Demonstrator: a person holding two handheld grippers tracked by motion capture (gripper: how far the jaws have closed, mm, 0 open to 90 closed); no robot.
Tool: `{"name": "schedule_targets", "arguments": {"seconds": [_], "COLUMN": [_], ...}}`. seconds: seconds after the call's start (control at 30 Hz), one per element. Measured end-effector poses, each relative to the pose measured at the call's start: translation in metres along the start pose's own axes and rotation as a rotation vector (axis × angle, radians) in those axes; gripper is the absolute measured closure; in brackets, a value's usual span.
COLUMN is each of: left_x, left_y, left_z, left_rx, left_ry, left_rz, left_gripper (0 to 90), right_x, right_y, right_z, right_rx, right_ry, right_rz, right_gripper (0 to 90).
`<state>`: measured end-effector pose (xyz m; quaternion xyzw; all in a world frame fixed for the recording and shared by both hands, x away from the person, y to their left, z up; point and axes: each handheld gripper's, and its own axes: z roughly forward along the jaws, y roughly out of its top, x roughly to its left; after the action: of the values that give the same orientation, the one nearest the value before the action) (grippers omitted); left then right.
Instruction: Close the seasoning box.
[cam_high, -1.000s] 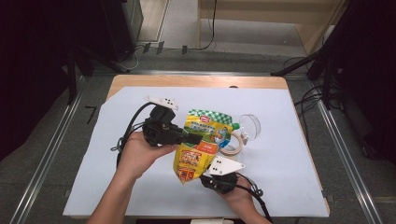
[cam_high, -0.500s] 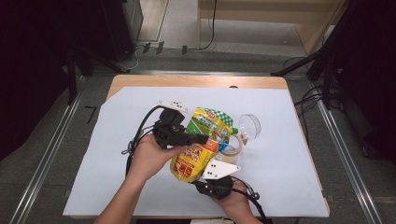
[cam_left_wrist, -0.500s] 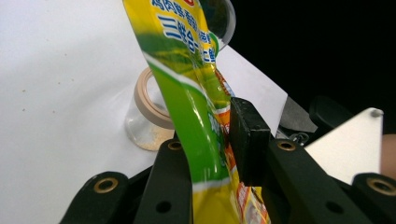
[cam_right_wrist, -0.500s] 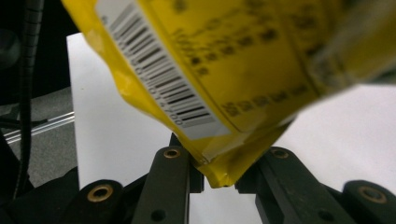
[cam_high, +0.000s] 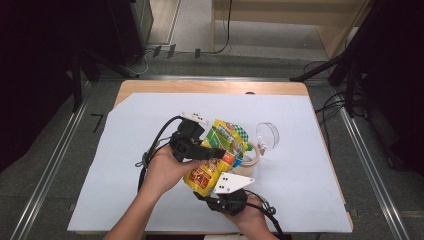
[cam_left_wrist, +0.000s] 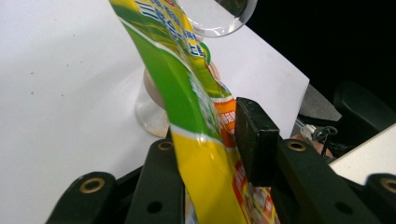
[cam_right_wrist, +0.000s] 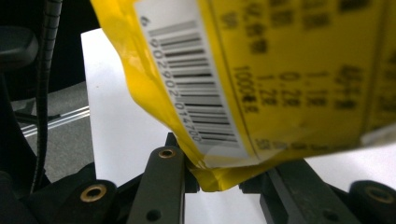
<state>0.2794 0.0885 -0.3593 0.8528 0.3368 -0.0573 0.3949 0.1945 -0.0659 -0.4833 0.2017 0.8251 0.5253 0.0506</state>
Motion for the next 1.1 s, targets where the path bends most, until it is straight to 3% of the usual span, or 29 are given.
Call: {"name": "schedule_targets", "arguments": {"seconds": [0.13,0.2,0.37,0.57,0.73,0.8,0.93,1.1], "left_x": [0.002,0.004,0.004,0.006,0.007,0.008,0.010,0.012], "left_y": [0.001,0.002,0.004,0.012,0.021,0.025,0.031,0.032], "left_z": [0.002,0.005,0.013,0.012,0.015,0.016,0.015,0.013], "left_rx": [0.000,0.012,0.039,0.062,0.100,0.097,0.086,0.067], "left_ry": [-0.006,-0.009,-0.010,0.003,0.005,0.005,0.032,0.038], "left_rz": [-0.023,-0.058,-0.075,-0.084,-0.093,-0.091,-0.080,-0.108], "left_gripper": [67.3,63.9,61.5,63.5,70.6,73.0,73.9,74.5], "right_x": [-0.003,-0.004,-0.003,-0.006,-0.008,-0.009,-0.014,-0.015], "right_y": [0.002,0.003,0.006,0.012,0.019,0.023,0.029,0.034], "right_z": [0.000,0.000,0.001,0.002,0.006,0.008,0.009,0.014], "right_rx": [0.005,0.003,0.006,0.001,0.012,0.020,0.016,0.014], "right_ry": [0.010,0.018,0.039,0.063,0.077,0.066,0.074,0.069], "right_rz": [0.017,0.028,0.034,0.068,0.065,0.041,0.060,0.047], "right_gripper": [75.7,75.1,73.9,73.7,71.0,70.7,70.7,68.7]}}
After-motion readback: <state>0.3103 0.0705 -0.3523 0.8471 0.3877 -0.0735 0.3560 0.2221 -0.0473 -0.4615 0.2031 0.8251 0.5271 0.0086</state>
